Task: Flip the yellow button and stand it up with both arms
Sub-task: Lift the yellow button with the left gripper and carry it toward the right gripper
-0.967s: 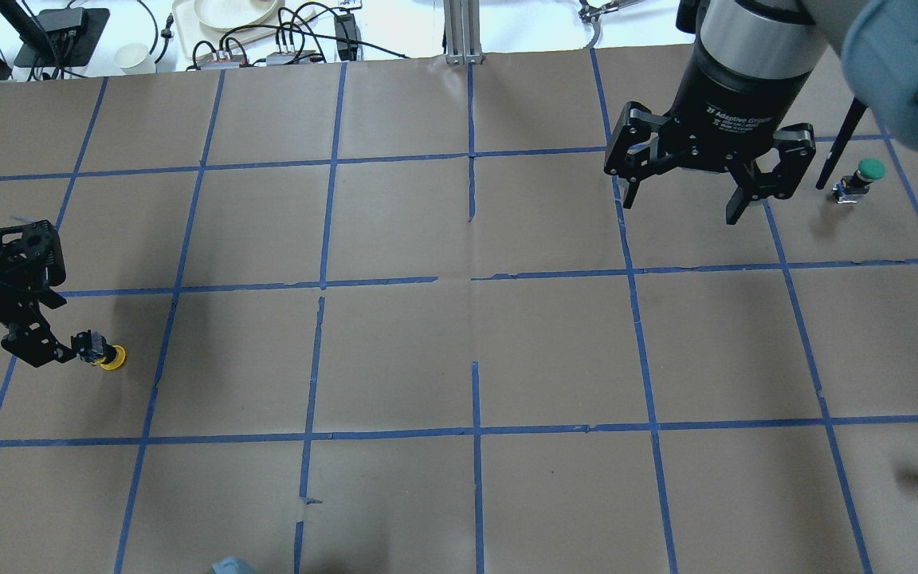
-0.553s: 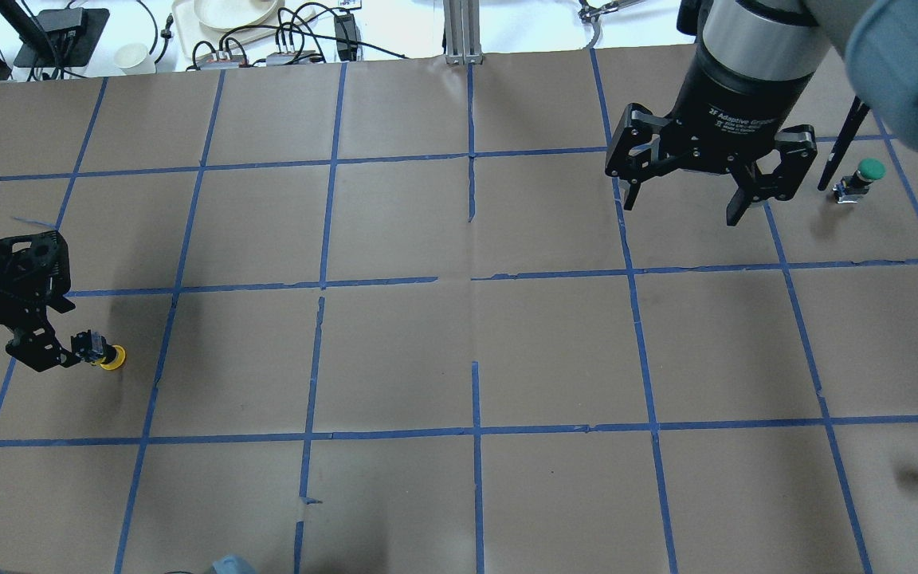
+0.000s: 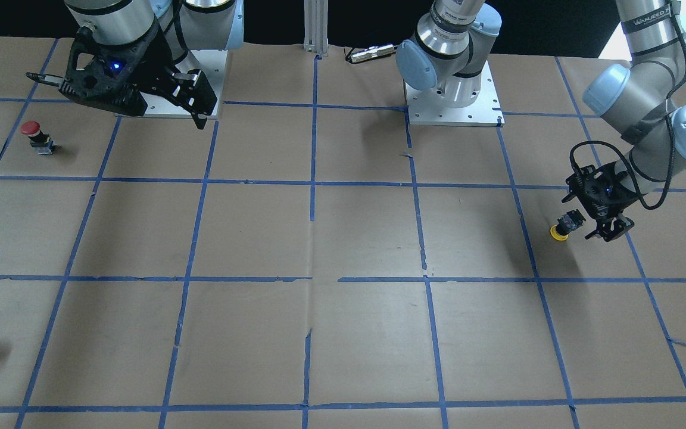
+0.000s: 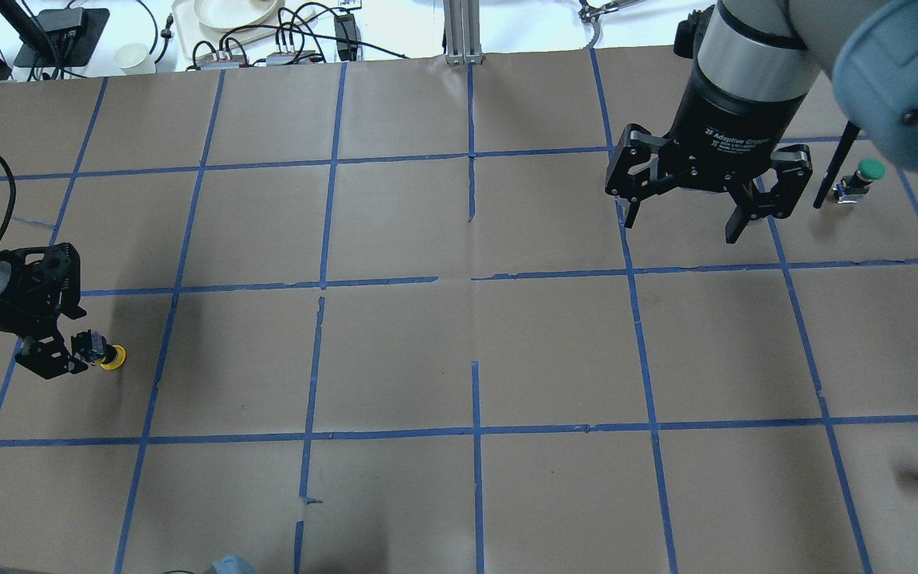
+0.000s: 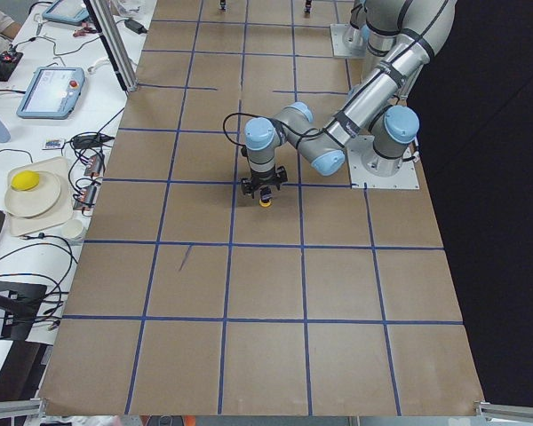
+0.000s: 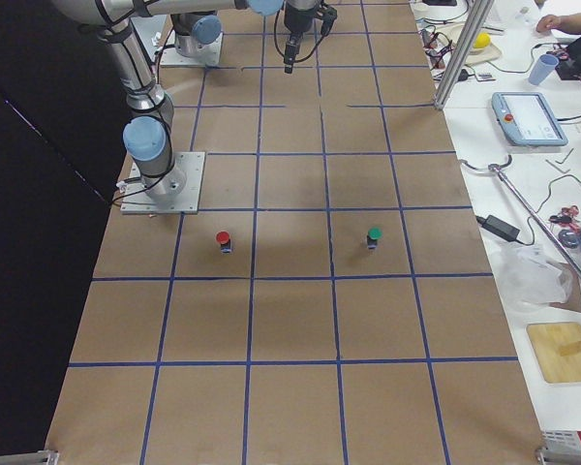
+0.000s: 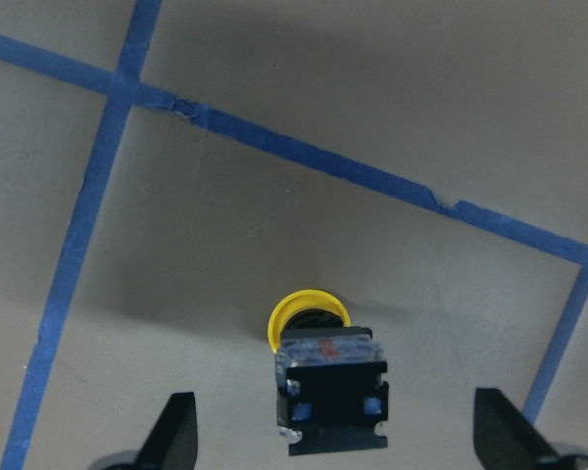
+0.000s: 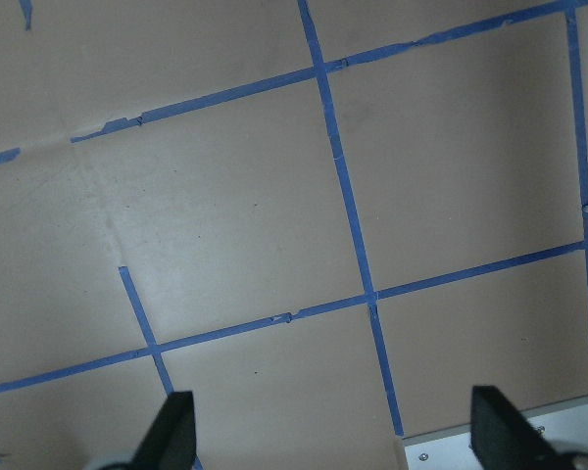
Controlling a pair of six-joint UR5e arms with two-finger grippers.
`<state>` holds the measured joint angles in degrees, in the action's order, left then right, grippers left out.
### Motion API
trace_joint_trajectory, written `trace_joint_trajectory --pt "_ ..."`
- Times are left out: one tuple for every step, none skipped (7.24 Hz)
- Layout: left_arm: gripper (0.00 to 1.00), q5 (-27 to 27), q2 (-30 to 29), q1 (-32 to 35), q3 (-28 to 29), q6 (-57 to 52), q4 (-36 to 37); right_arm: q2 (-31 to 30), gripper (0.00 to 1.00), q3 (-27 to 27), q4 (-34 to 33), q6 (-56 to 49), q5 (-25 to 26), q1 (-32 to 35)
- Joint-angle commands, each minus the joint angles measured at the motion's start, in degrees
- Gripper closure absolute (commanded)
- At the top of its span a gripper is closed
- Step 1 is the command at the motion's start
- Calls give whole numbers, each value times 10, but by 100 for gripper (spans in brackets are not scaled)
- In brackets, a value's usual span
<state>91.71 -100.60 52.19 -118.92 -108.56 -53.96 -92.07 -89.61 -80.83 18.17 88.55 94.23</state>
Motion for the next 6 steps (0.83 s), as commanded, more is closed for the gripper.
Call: trace_joint_trajectory --pt "28 -1 -1 0 -6 -3 13 -7 0 -3 2 4 3 1" --pt "34 -3 0 0 -7 -3 13 -6 0 -3 -3 5 3 0" --pt "51 -5 0 0 -7 -3 13 -6 0 -3 -1 5 6 0" --pt "70 -5 0 -1 -7 2 15 -7 0 -3 -1 5 6 0" --pt "77 -6 4 -1 -5 5 15 -6 0 -3 -1 5 6 0" --pt "82 -9 14 0 -2 14 4 -6 0 -3 3 5 7 0"
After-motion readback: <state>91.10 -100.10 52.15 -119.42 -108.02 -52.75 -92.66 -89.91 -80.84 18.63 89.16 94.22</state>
